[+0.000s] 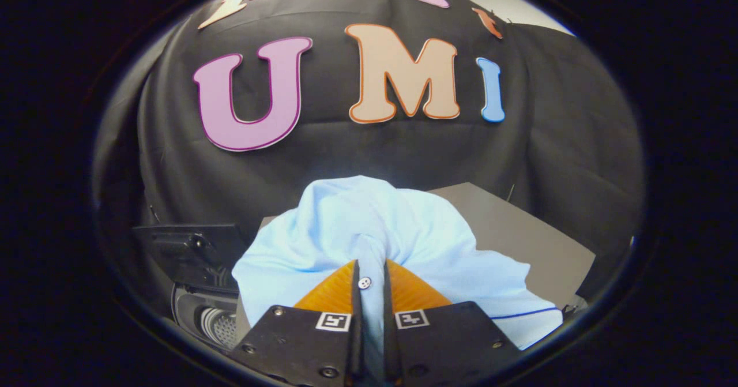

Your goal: Put the clothes into the washing machine and then close the washing machine lid.

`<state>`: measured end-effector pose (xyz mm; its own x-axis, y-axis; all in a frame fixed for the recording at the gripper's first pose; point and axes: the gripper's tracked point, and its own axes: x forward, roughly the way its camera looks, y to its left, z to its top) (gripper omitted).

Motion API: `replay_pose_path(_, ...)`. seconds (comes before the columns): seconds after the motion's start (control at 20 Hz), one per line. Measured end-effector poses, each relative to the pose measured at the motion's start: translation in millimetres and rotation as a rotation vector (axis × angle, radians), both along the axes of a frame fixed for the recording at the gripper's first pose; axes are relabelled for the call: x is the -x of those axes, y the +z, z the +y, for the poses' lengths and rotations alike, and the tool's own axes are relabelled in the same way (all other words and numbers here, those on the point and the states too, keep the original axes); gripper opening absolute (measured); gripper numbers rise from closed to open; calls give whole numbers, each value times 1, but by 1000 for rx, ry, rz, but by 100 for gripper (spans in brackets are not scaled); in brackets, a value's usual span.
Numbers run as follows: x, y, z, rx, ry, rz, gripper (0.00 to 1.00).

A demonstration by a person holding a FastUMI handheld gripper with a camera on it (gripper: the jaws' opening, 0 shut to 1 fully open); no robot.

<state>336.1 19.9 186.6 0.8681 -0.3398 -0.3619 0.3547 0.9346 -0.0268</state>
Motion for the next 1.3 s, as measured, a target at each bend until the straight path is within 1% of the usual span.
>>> replay_pose_path(0.1, -1, -2, 4, -17, 3, -10, 12)
replay_pose_path(0.15, 0, -1, 11, -42, 19, -24, 10)
replay_pose_path(0.3, -3, 1, 46, -183, 87, -93, 8)
replay_pose_path(0.45, -8, 1, 105, -337, 184, -157, 8)
replay_pose_path(0.55, -15, 1, 153, -435, 270, -170, 7)
replay_pose_path(0.6, -18, -3, 174, -450, 306, -157, 7)
replay_pose_path(0.75, -26, -15, 231, -372, 418, -100, 7)
replay_pose_path(0.8, -29, -19, 253, -375, 461, -87, 7)
replay_pose_path(0.9, -30, -27, 294, -421, 544, -62, 8)
replay_pose_path(1.0, -34, -41, 329, -439, 603, -20, 7)
replay_pose_path(1.15, -42, -73, 363, -416, 693, 57, 7)
replay_pose_path(1.25, -46, -93, 377, -438, 733, 108, 7)
replay_pose_path(1.3, -48, -98, 378, -455, 748, 120, 18)
